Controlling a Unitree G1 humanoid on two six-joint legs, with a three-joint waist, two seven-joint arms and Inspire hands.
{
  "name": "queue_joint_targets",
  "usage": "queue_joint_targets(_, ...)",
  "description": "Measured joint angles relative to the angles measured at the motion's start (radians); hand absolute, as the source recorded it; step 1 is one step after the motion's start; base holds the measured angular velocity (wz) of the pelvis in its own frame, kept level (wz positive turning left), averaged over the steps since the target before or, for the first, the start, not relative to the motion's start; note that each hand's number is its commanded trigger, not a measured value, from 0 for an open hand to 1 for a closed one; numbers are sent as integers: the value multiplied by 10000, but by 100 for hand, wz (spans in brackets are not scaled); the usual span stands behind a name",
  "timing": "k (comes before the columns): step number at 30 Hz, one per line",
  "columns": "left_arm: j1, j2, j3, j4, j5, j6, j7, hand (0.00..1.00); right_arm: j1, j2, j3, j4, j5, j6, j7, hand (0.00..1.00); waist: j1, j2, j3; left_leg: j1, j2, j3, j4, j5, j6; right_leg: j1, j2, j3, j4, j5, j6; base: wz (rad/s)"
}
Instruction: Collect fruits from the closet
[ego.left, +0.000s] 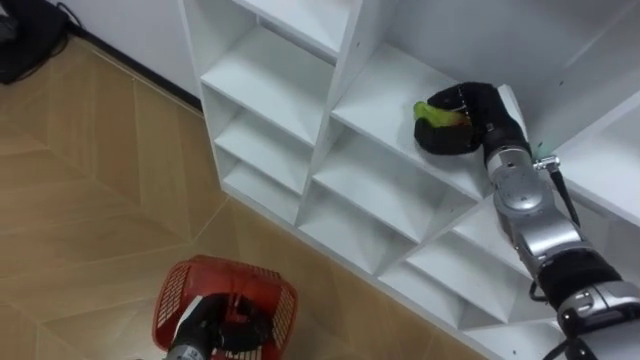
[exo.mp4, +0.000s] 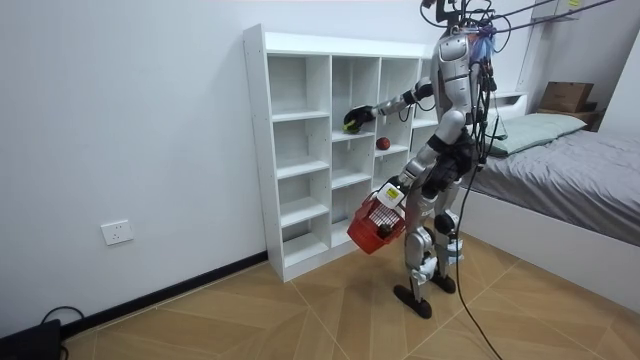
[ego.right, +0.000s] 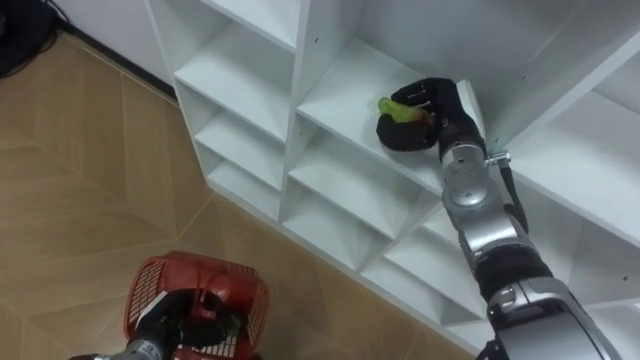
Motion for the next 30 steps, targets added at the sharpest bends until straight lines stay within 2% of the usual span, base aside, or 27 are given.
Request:
queue_joint_targets(6,-84,2,1,67,-390,0,10,100,-18,0,25,66,38,3,197,100,1,-3,-1,47,0,6,-143,83,-8,-16,-22,37,2,0,-1,0)
queue_joint_targets(14,-191,6,-83,67,-417,0,68,100,-61,-3,79,138,226,23,229,100,10,-1,-2,82,-7,18,-208,129,-15,-16,-31,99,6,0,-1,0)
queue_joint_targets(23,-201,9,-221,81,-400,1,40,100,-46,3,70,-7,254,36,235,100,-53,23,-13,74,-8,17,-205,129,-14,-11,-40,-19,3,1,-1,0)
queue_joint_targets(26,-198,-56,-292,82,-433,2,42,100,34,15,57,-332,262,149,363,100,-149,88,-31,87,-3,103,-202,132,-9,-1,-46,-7,5,1,-1,-1)
queue_joint_targets(30,-250,-203,-291,95,-802,6,189,100,327,256,62,-1078,339,270,654,100,-436,309,-91,127,9,266,-193,144,14,-15,-78,92,7,1,-1,-8)
